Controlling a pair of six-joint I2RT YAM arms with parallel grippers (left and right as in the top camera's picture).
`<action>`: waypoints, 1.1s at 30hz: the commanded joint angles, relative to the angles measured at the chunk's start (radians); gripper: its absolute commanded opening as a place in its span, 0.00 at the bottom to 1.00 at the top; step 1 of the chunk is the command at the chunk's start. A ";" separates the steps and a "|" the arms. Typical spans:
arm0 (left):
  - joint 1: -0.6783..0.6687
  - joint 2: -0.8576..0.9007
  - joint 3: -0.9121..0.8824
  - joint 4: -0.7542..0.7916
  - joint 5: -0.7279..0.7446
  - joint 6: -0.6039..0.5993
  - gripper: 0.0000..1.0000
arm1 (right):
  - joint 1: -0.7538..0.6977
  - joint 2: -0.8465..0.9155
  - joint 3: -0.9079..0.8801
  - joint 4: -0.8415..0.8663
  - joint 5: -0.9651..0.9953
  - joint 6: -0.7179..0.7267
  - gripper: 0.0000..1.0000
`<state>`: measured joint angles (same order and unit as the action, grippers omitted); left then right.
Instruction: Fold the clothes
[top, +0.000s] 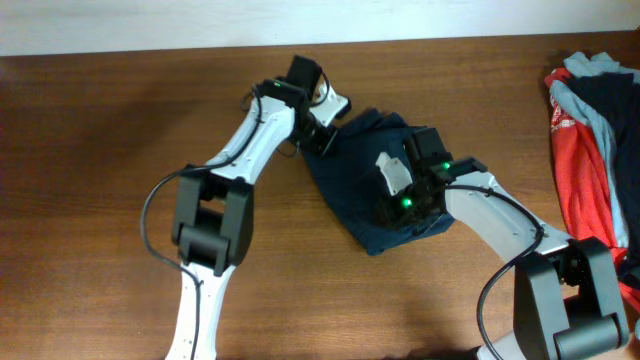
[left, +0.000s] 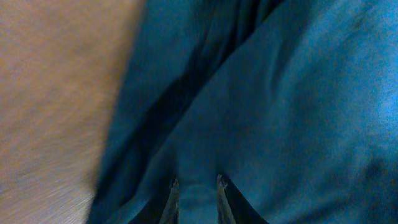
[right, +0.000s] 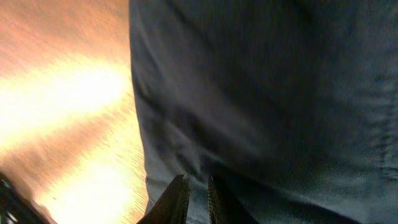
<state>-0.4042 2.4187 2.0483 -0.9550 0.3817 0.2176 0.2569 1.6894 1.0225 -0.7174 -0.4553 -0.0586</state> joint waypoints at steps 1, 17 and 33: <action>0.006 0.084 -0.003 -0.010 0.023 0.023 0.20 | 0.004 0.002 -0.059 0.000 0.025 -0.017 0.18; 0.061 0.100 -0.004 -0.061 0.019 0.016 0.16 | 0.005 -0.108 -0.146 -0.037 0.163 0.205 0.06; 0.060 0.100 -0.004 -0.058 0.023 0.015 0.16 | 0.005 -0.021 -0.132 0.209 -0.132 -0.023 0.08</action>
<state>-0.3538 2.4725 2.0533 -1.0077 0.4416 0.2211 0.2588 1.5497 0.8810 -0.5293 -0.5697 -0.0826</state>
